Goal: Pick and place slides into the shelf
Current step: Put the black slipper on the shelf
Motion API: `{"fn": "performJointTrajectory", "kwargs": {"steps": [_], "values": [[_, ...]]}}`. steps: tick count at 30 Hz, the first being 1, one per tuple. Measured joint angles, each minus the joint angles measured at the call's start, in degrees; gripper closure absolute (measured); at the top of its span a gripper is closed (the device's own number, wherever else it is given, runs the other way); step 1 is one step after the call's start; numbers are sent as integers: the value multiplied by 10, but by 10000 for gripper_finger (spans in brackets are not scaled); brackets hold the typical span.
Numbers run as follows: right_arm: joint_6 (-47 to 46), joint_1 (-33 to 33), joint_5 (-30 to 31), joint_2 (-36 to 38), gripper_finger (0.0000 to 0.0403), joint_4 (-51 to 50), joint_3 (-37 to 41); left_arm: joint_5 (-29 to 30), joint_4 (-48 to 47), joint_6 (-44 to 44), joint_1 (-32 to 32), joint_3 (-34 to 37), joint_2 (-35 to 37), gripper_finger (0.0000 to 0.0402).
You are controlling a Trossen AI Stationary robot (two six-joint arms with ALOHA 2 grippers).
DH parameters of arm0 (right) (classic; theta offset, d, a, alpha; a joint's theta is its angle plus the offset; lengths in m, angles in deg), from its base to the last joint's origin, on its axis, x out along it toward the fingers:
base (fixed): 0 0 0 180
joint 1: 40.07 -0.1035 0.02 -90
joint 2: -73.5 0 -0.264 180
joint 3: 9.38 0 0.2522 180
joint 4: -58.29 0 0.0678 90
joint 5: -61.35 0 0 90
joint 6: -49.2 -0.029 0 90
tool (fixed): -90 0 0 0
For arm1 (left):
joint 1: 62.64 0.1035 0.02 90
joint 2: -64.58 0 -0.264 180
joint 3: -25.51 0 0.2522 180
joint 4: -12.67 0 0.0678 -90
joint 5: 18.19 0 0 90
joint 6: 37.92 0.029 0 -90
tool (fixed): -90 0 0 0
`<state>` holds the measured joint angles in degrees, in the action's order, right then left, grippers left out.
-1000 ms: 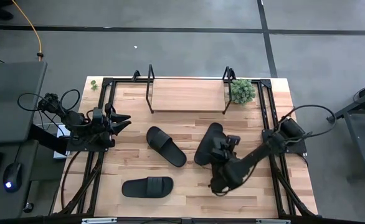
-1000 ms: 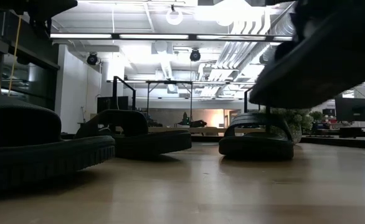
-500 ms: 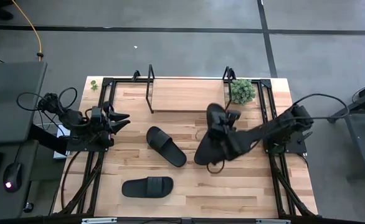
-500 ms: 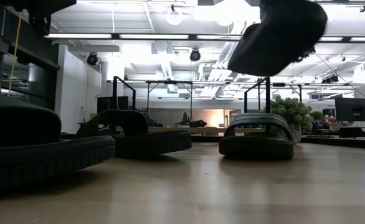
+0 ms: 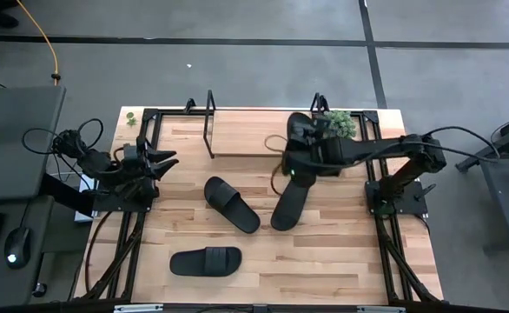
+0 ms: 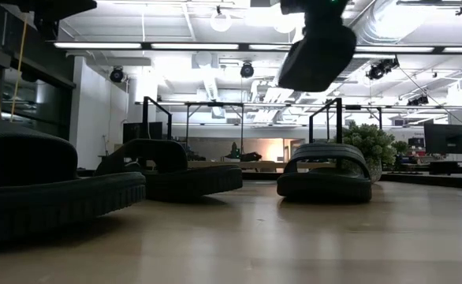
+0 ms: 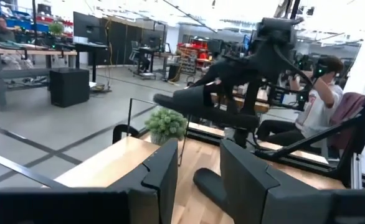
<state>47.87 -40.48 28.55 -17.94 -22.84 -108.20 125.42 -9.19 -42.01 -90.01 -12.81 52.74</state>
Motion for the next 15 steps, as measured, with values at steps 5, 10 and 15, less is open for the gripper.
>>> {"fn": "performJointTrajectory", "kwargs": {"steps": [5, 10, 15], "values": [[120, 71, -77, 0, 403, 113, 8, 2, -29, 2, 0, -10, 0, 296], [207, 129, -100, 0, 403, 187, 34, 18, -23, 11, 0, -10, 1, 296], [273, 184, -163, 0, 403, 271, 83, 45, -19, 24, 0, -10, 1, 296]]}}
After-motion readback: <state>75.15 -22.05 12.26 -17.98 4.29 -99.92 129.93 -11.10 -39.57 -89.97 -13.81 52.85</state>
